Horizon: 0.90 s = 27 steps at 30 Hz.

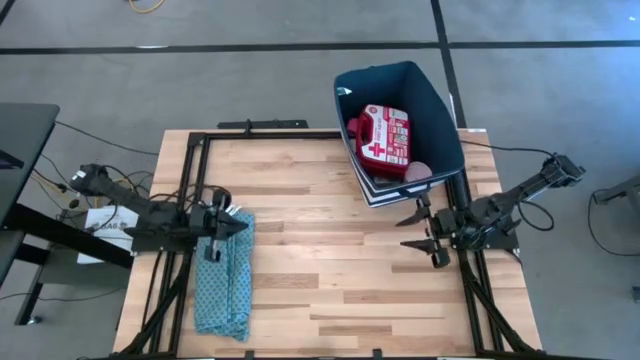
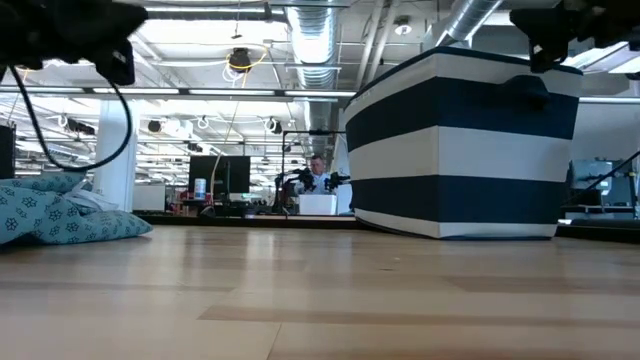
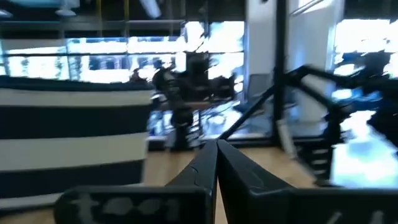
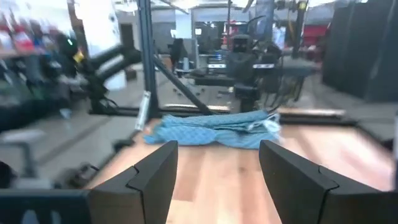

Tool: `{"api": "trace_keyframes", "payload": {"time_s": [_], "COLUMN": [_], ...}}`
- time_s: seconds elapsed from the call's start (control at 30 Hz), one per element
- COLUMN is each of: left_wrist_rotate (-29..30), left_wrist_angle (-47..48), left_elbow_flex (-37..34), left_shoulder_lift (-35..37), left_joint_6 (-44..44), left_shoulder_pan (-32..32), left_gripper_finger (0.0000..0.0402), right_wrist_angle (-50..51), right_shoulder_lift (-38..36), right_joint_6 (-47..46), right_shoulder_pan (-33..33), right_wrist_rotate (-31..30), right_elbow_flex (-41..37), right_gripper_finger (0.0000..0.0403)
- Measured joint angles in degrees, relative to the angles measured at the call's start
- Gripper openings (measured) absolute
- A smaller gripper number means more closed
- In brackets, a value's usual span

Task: Pick & place medical supplies in basket/bin
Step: Return to Home Position

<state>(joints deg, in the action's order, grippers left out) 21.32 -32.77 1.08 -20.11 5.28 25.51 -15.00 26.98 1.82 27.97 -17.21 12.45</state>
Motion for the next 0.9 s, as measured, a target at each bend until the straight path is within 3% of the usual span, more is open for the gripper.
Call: {"api": "trace_keyframes", "payload": {"time_s": [0.1,0.23,0.33,0.53,0.73,0.9], "left_wrist_rotate": [-1.45,-8.17,-7.67,-7.03,-13.53,-7.55], "left_wrist_angle": [0.56,0.19,5.66,16.55,17.98,18.83], "left_elbow_flex": [0.87,0.99,0.70,-0.41,-0.43,-0.48], "left_shoulder_lift": [1.07,3.28,5.22,9.82,10.79,10.79], "left_joint_6": [3.84,7.52,6.02,-2.73,-6.69,-10.26], "left_shoulder_pan": [-2.21,-5.52,-8.36,-15.07,-19.17,-19.79], "left_gripper_finger": [0.0000,0.0000,0.0000,0.0000,0.0000,0.0000], "right_wrist_angle": [0.78,0.27,-2.22,-2.31,5.88,6.45], "right_shoulder_lift": [-0.02,-0.23,-1.81,-5.81,-13.56,-21.92], "right_joint_6": [0.80,15.54,11.97,7.51,8.72,11.05], "right_shoulder_pan": [0.08,-0.78,-1.03,0.86,3.52,4.66], "right_wrist_rotate": [-1.22,-10.36,-12.57,-4.32,12.85,11.70], "right_elbow_flex": [0.00,0.00,0.01,-0.02,-0.03,-3.67], "right_gripper_finger": [0.0221,0.0221,0.0221,0.0221,0.0221,0.0221]}}
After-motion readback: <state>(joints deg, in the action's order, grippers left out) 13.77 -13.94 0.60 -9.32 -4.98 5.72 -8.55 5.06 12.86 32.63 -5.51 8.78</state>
